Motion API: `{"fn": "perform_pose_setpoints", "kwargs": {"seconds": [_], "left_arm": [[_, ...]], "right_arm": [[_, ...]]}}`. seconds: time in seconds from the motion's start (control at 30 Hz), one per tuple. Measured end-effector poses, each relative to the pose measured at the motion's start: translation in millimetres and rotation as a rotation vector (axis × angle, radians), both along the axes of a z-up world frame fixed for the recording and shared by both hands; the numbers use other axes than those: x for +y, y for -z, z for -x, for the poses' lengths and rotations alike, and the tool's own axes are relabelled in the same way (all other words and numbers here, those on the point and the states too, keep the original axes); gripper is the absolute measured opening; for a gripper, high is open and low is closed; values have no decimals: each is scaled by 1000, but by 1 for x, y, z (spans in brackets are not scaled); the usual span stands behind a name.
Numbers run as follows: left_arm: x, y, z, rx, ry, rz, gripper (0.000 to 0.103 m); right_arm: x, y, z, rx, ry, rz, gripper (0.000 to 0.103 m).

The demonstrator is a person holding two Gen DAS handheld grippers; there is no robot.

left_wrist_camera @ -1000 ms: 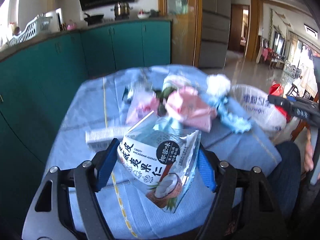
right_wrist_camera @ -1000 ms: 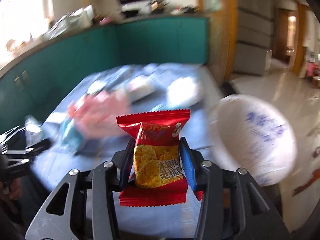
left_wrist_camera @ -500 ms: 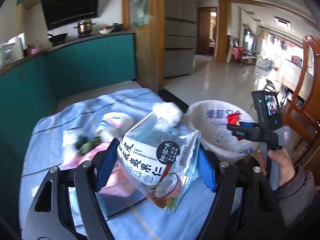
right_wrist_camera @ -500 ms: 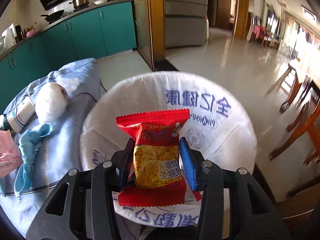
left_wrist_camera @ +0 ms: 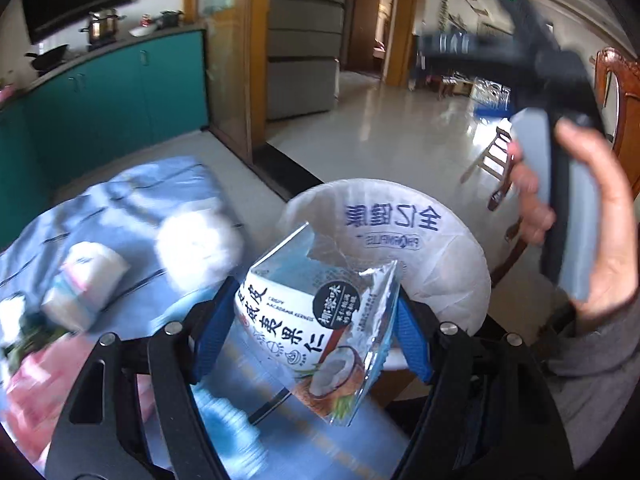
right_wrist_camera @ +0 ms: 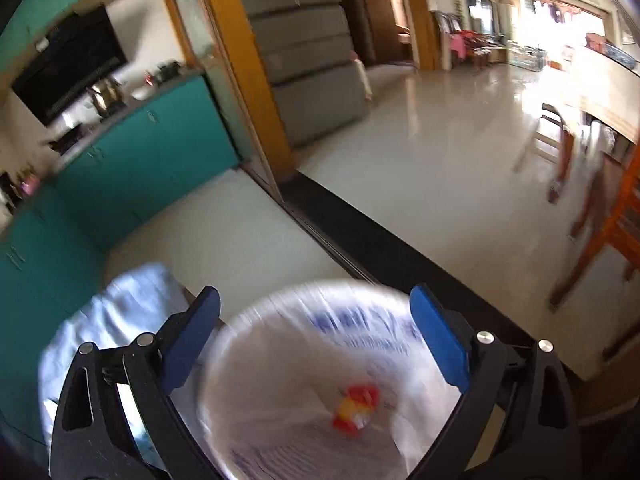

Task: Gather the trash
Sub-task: 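Drop the red snack packet and coconut carton into the white wastebasket with both grippers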

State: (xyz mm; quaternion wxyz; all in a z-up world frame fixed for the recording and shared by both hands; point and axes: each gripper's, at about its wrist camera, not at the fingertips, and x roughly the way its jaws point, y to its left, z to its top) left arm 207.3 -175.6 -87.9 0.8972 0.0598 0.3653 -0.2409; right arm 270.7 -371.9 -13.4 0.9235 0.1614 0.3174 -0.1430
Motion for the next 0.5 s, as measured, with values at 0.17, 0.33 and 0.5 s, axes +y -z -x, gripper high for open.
{"fn": "perform_pose_setpoints", "kwargs": {"seconds": [0.17,0.33,0.5], "left_arm": [[-39,27,-30,40,14,4,89],[-26,30,-35,50,-40,13,96],[-22,25,-51,102,-35,72,97]], "right_arm": [[5,25,18,-125,-136,88,100],[10,49,7,-54,-195,124,100],[15,43,14,-141,-207,76,100]]}}
